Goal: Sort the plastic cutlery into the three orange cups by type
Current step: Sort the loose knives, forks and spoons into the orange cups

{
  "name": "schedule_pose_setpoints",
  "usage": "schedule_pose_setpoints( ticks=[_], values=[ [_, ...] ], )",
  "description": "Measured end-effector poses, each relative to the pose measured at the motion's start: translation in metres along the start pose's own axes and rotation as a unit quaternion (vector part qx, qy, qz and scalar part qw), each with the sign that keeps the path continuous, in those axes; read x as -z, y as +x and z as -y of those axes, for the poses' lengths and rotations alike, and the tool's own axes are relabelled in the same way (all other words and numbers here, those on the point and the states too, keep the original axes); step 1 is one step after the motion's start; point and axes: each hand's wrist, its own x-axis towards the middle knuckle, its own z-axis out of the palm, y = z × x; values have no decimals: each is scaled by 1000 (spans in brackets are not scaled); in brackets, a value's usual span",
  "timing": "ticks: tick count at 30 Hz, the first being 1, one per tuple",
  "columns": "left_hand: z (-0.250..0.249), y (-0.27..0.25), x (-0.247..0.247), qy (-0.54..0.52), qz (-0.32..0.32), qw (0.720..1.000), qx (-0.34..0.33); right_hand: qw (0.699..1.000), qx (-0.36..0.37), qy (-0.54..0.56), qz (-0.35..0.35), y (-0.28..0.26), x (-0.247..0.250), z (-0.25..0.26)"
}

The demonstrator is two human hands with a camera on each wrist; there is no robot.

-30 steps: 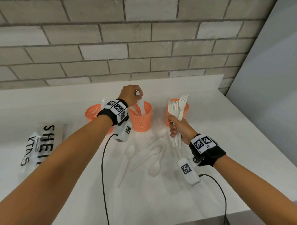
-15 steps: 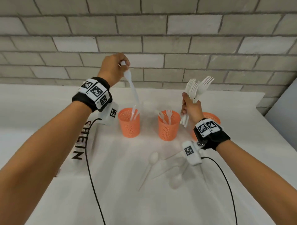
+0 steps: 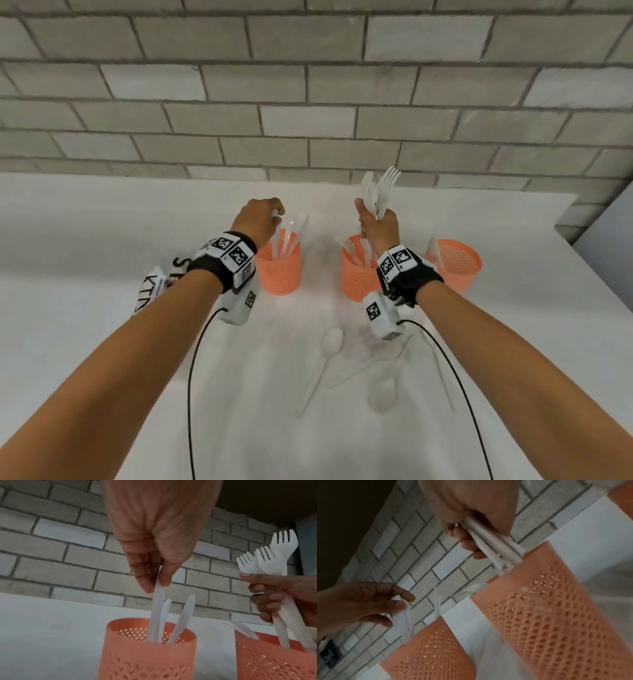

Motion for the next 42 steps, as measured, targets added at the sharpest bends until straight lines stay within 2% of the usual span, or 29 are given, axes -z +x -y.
schedule_pose_setpoints(
  ticks=[9, 11, 15, 17, 19, 22, 24, 25, 27, 30, 32, 34, 37, 39, 42],
  values=[
    [11, -2, -11, -14, -5, 999, 35, 994, -24, -93, -45, -4, -13, -30],
    [10, -2, -12, 2, 7, 999, 33, 995, -15, -86, -57, -4, -12, -29],
    [8, -2, -17, 64, 28, 997, 44, 988, 21, -143, -54, -4, -8, -28],
    [8, -4, -17, 61, 32, 996, 49, 988, 25, -139, -57, -5, -3, -26],
    [5, -8, -16, 35, 2, 999, 36, 990, 43, -114, -73, -8, 4, -21],
    [-10, -20, -12, -48, -100, 994, -12, 988, 95, -69, -102, -17, 22, -10],
    [-22, -33, -12, -103, -150, 982, -46, 990, 100, -45, -84, -24, 41, -6],
    [-27, -41, -14, -122, -147, 980, -55, 991, 97, -54, -67, -29, 52, -7],
    [-34, -57, -23, -121, -93, 987, -58, 989, 87, -109, -43, -41, 76, -17],
    [-36, -83, -47, -47, 66, 996, -38, 971, 24, -239, -11, -64, 114, -41],
    [-34, -101, -67, -3, 188, 982, 6, 933, -69, -351, 35, -80, 136, -58],
    [-34, -116, -83, 61, 255, 965, 32, 885, -137, -441, 63, -94, 154, -73],
    [-38, -137, -97, 138, 273, 951, 39, 836, -174, -515, 73, -110, 166, -89],
    [-40, -147, -105, 150, 271, 950, 42, 824, -186, -528, 81, -118, 166, -97],
    [-43, -156, -115, 153, 272, 949, 54, 822, -190, -529, 89, -127, 160, -104]
  ],
)
